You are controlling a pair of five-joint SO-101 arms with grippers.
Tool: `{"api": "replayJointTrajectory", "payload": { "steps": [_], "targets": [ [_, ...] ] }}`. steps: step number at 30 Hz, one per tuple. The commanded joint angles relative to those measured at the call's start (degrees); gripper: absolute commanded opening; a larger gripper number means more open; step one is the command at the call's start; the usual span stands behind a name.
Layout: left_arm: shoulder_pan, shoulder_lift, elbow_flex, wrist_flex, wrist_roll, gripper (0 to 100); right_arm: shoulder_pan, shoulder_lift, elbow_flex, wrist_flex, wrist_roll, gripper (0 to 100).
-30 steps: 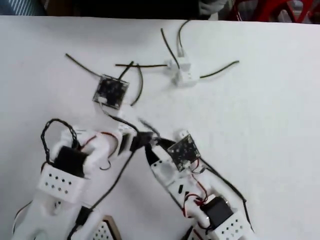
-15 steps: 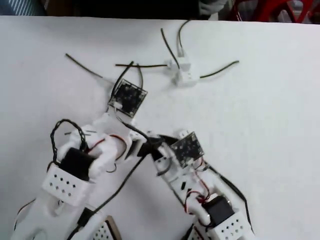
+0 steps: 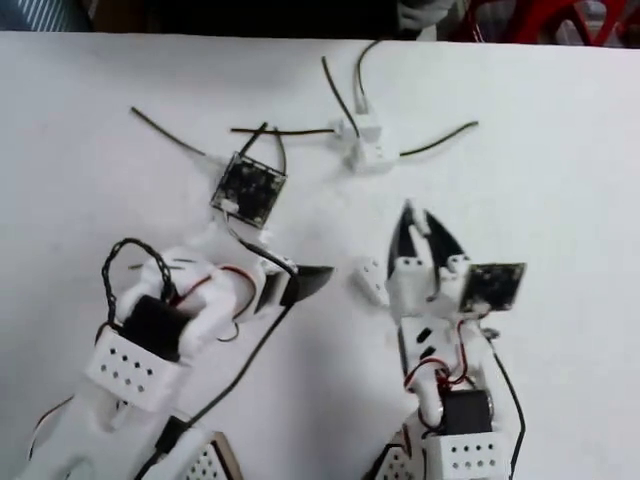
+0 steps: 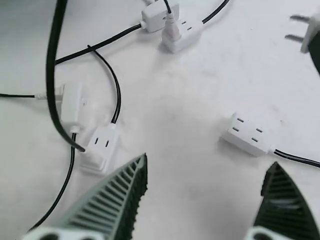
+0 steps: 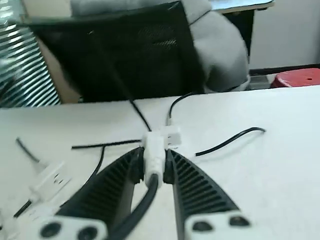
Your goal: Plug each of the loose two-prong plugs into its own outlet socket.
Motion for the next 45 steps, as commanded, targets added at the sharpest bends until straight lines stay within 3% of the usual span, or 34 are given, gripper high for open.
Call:
{"api": "replayJointTrajectory", "payload": {
  "steps": [1,9,16,23,36,45],
  "targets": [
    [3.2,2.3,-1.0,-3.3,1.5,36,4.9,-0.8,-1.8,-3.1,-3.4,1.7],
    [7.9,24.7,-10.2,-5.7,5.1,36,9.6,-0.8,-1.8,-4.9,-6.0,1.7],
    [11.6,44.9,-24.0,-5.4,21.1,36,9.6,-0.8,-1.8,-4.9,-5.6,1.7],
    [14.3,59.6,-32.4,-5.3,31.8,35,9.6,-0.8,-1.8,-4.9,-5.5,1.7],
    [13.9,73.1,-38.1,-5.2,32.2,35,9.6,-0.8,-1.8,-4.9,-5.5,1.7],
    [13.2,76.4,-43.7,2.1,32.0,35,9.6,-0.8,-1.8,-4.9,-5.5,1.7]
  ]
}}
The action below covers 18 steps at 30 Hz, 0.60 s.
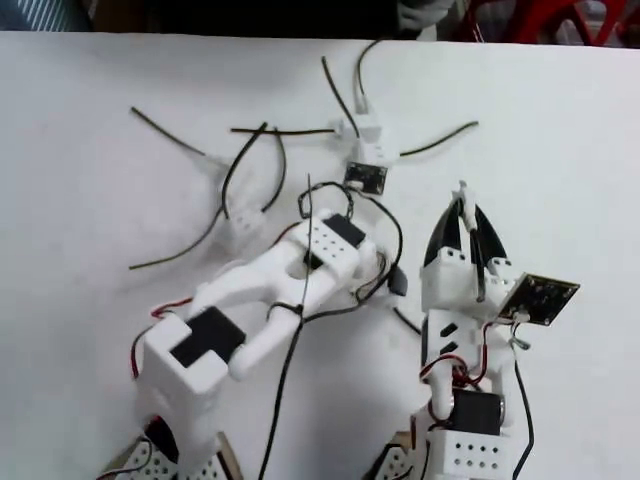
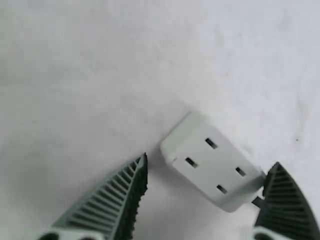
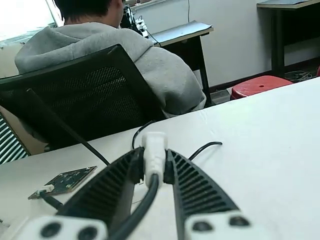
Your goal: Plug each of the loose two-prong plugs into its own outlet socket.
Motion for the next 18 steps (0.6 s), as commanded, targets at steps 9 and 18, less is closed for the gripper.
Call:
{"api": "replayJointTrajectory", "payload": {
  "steps": [9,18],
  "targets": [
    [-7.4,0.0,-4.3,8.4,-12.7,29,0.5,-0.8,-1.8,-1.3,-0.2,1.7],
    [-7.9,0.0,-4.4,10.6,-32.7,18,0.4,-0.8,-1.7,-1.3,-0.2,1.7]
  ]
}}
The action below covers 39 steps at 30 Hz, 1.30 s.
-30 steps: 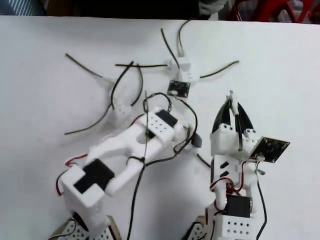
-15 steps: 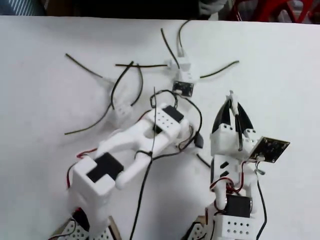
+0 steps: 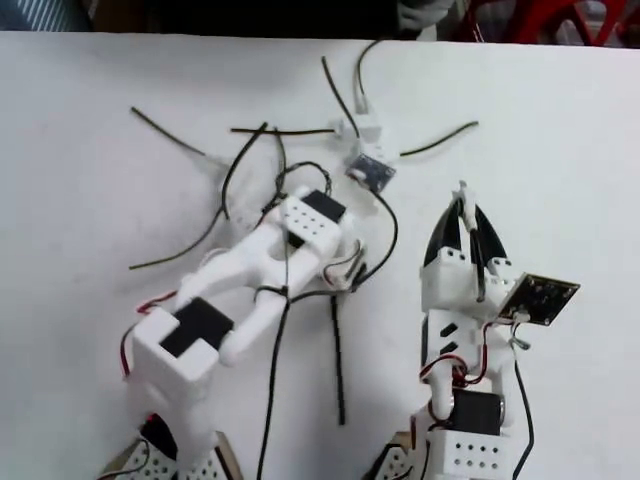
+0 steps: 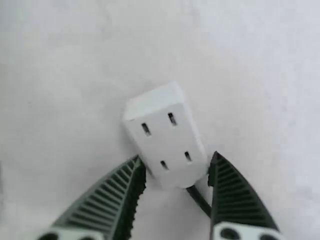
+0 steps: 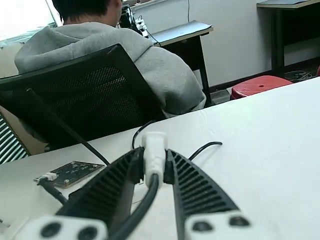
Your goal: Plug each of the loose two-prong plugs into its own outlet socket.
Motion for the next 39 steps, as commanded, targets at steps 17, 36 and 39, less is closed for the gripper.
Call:
{"api": "replayJointTrajectory", "payload": {
  "steps": [17,36,39],
  "targets": [
    [-8.0,-0.7,-1.0,9.0,-55.8,26,0.1,-0.8,-1.5,-1.1,-0.2,1.7],
    [-8.3,-11.3,0.1,11.6,-43.2,26,0.1,-0.8,-1.5,-1.0,-0.1,1.7],
    [-6.9,-11.3,3.8,12.4,-37.1,26,0.1,-0.8,-1.5,-1.0,-0.1,1.7]
  ]
}}
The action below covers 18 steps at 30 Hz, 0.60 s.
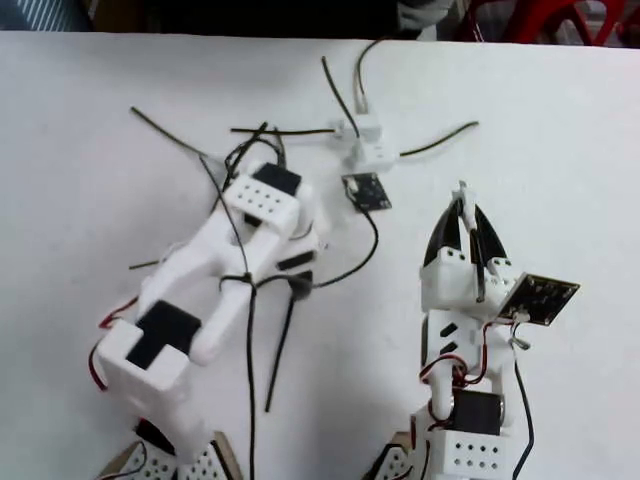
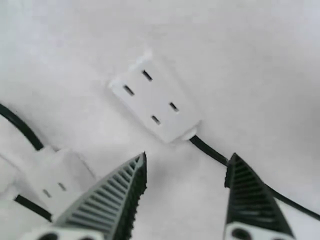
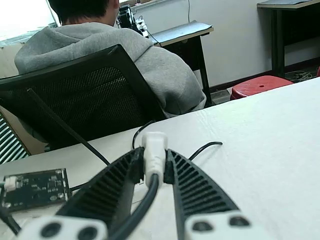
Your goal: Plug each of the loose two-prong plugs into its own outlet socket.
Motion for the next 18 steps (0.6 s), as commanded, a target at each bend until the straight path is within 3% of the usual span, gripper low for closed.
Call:
{"api": "replayJointTrajectory", "payload": {
  "steps": [1,10,18],
  "targets": [
    [2.0,-3.6,3.1,1.1,6.8,26,0.1,-0.8,-1.5,-1.0,-0.1,1.7],
    [7.1,-9.2,7.8,0.8,19.6,20,0.1,-0.8,-1.5,-1.0,-0.1,1.7],
    [4.5,-11.9,17.1,-7.4,20.4,23,0.1,-0.8,-1.5,-1.0,-0.1,1.7]
  ]
}}
